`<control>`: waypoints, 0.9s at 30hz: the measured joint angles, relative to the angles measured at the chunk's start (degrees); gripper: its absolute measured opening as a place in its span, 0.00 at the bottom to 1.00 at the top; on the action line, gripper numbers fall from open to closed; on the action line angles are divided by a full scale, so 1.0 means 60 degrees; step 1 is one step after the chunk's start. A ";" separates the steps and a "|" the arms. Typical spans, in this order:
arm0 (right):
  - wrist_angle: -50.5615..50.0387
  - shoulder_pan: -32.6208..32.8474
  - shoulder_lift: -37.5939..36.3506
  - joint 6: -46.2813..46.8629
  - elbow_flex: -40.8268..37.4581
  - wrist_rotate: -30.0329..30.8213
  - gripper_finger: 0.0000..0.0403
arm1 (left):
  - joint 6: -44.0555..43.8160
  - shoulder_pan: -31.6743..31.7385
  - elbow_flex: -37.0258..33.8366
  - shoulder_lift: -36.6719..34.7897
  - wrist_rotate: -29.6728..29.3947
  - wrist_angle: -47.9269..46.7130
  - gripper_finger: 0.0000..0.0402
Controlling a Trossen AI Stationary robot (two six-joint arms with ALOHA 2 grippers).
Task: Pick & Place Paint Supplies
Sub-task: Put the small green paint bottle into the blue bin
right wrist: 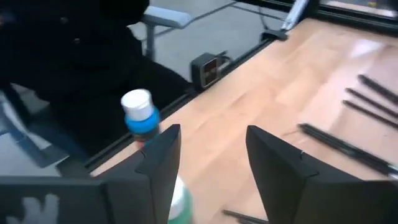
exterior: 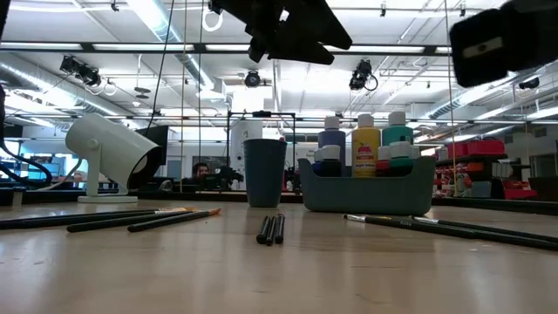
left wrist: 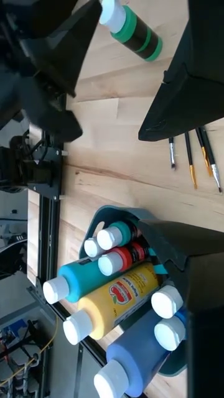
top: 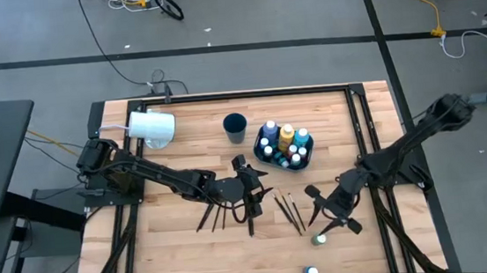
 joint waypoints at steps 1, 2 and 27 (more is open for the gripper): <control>0.0238 0.0093 0.0147 0.0070 -0.0100 -0.0095 0.48 | -0.0002 0.0000 0.0000 0.0000 0.0000 0.0000 0.57; 0.0443 0.0187 0.0285 0.0118 -0.0184 -0.0145 0.49 | -0.0005 0.0000 0.0000 0.0000 0.0003 0.0000 0.57; 0.2017 0.0748 0.2702 0.0363 -0.0345 0.0103 0.44 | -0.0013 0.0000 0.0000 0.0000 0.0215 0.0087 0.56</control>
